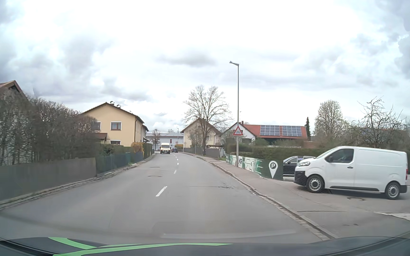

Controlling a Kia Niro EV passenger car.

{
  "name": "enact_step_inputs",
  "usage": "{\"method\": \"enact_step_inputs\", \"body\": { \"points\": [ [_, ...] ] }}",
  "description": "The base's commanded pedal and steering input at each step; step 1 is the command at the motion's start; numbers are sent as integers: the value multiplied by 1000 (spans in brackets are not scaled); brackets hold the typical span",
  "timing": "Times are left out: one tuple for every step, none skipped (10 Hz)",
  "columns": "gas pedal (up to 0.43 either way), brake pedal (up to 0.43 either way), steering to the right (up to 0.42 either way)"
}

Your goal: Follow the waypoints while adhering to traffic rules and regulations

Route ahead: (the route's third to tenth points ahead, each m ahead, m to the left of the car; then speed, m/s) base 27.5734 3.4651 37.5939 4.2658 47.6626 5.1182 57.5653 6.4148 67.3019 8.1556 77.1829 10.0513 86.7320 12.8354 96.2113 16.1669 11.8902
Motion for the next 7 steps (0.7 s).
{"method": "enact_step_inputs", "body": {
  "points": [
    [79, 0, -14],
    [79, 0, -12],
    [79, 0, -12],
    [79, 0, -12],
    [79, 0, -12],
    [79, 0, -11],
    [79, 0, -11]
  ]
}}
